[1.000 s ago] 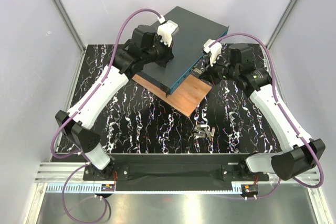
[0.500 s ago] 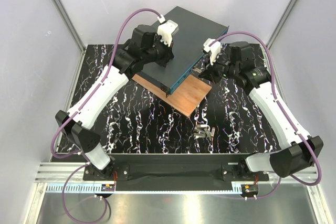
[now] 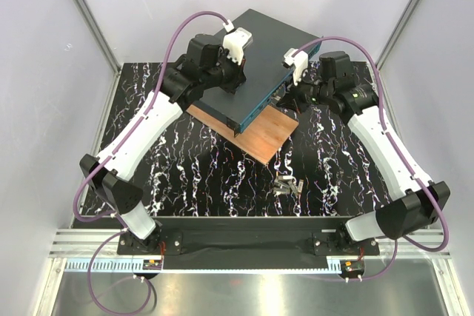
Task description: Insert the plug into the switch port
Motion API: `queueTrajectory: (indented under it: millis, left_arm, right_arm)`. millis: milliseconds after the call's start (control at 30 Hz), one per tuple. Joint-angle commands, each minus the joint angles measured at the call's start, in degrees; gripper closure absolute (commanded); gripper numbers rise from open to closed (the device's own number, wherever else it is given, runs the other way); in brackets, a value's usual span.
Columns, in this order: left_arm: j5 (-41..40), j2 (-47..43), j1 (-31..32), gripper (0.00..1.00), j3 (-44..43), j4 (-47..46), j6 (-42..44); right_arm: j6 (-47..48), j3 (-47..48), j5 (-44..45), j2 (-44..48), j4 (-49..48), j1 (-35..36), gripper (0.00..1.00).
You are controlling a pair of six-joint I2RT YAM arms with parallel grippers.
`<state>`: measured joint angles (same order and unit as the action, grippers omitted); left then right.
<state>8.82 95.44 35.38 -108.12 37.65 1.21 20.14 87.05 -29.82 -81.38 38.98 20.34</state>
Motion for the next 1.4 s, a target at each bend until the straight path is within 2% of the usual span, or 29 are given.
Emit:
queueTrajectory:
  millis: [0,233,333,433,500,600,800,867,1000,1067,1167,1233,1367]
  left_arm:
    - [1.4,0.1,-0.2,1.00,-2.9,-2.1,-0.4]
    - [1.6,0.2,-0.2,1.00,-2.6,-2.2,-0.4]
    - [1.6,0.1,-0.1,1.00,-2.5,-2.1,-0.5]
    - [1.6,0.1,-0.1,1.00,-2.5,-2.2,-0.4]
    - [1.6,0.0,-0.1,1.00,-2.4,-2.1,-0.3]
    - [1.5,0.0,-0.2,1.00,-2.4,-2.1,-0.3]
    - [1.6,0.1,-0.2,1.00,-2.5,-2.1,-0.4]
    - [1.5,0.0,-0.2,1.00,-2.5,-2.1,-0.4]
    - [1.6,0.1,-0.2,1.00,-2.5,-2.1,-0.4]
    - [1.6,0.0,-0.2,1.00,-2.5,-2.0,-0.3]
    - [1.5,0.0,-0.2,1.00,-2.5,-2.0,-0.2]
    - [1.5,0.0,-0.1,1.00,-2.5,-2.0,-0.3]
    - [1.6,0.1,-0.2,1.00,-2.4,-2.0,-0.4]
  right_arm:
    - [-1.8,3.7,0.3,-0.4,-1.6,1.5,1.00]
    - [-2.9,4.5,1.6,-1.0,-2.4,2.5,1.00]
    - [-2.4,4.6,2.3,-1.0,-2.4,2.5,0.94]
    - [-1.5,4.7,2.1,-0.7,-2.2,2.5,0.84]
    - [-0.9,4.6,2.0,-0.3,-1.5,2.5,0.69]
    - [0.0,4.4,3.0,0.5,-0.6,2.4,0.56]
    - [1.8,3.0,3.5,2.8,1.5,1.8,0.45]
    - [2.1,3.0,3.4,3.2,2.6,1.3,0.38]
    - [3.0,3.1,1.4,3.4,5.1,-2.0,0.30]
    - [3.8,3.0,0.7,3.5,7.1,-2.8,0.20]
    - [5.6,2.3,-0.8,4.5,9.8,-4.3,0.18]
    - [6.2,0.9,-1.6,5.2,10.3,-5.3,0.21]
    - [4.5,0.7,-2.3,5.4,10.2,-5.8,0.50]
